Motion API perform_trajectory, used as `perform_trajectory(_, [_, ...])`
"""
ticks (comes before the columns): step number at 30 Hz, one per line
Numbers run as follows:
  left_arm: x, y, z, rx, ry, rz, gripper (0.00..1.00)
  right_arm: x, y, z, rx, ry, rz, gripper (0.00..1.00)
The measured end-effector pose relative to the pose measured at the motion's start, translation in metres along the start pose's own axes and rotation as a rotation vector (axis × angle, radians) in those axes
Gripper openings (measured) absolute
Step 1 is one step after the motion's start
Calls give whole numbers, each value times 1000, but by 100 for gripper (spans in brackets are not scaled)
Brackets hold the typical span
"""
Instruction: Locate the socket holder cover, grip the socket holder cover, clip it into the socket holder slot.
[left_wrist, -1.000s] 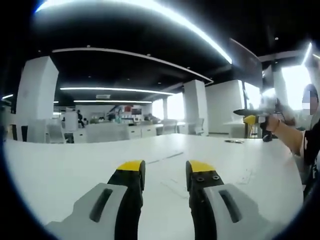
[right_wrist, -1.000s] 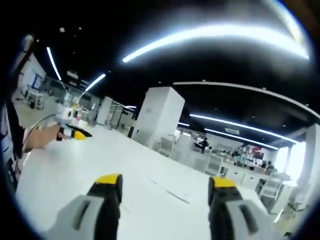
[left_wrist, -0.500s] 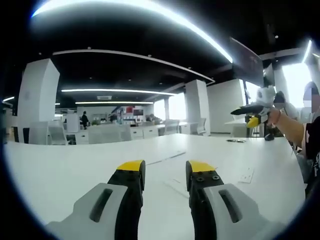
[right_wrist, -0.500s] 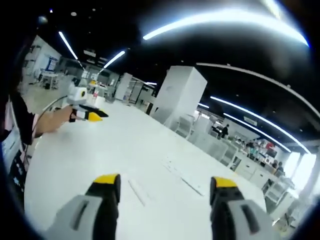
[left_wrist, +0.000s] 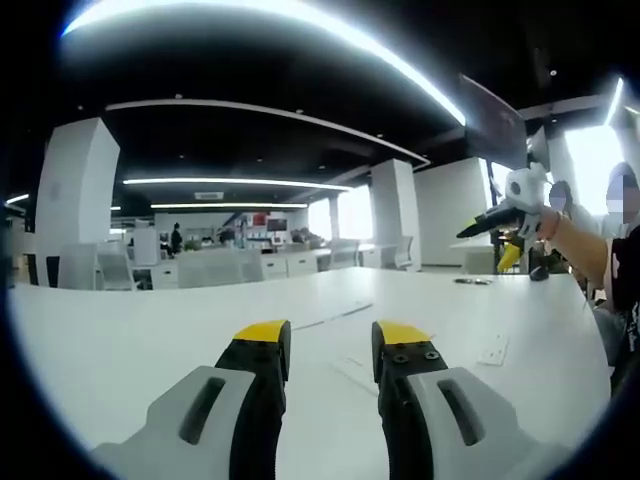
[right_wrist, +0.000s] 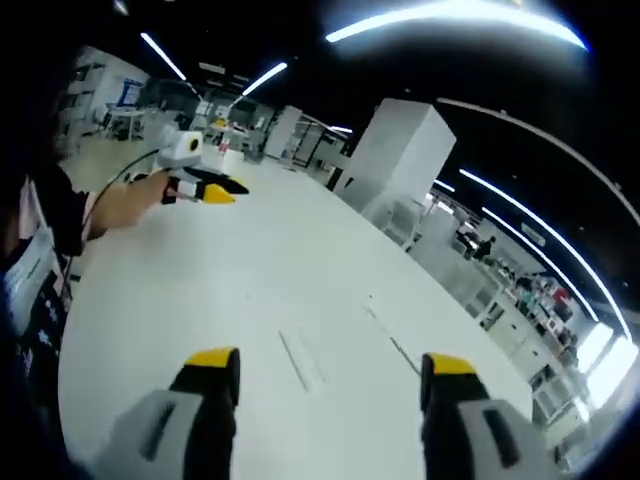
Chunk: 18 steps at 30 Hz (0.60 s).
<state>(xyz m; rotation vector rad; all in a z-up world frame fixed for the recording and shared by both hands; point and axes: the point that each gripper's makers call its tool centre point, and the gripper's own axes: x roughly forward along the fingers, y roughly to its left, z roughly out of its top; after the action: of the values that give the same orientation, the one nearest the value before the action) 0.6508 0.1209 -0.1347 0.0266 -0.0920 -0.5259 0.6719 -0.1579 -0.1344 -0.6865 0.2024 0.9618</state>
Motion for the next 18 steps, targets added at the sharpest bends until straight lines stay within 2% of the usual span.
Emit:
perform_trajectory(7, [-1, -1, -1, -2, 3, 0, 33, 9, 17, 0, -74, 87, 68, 77])
perform_trajectory(11, [-1, 0, 0, 1, 3, 1, 33, 16, 22, -8, -129, 175, 91, 76])
perform_trajectory(18, [-4, 1, 3, 8, -2, 7, 33, 25, 37, -13, -168, 244, 156, 77])
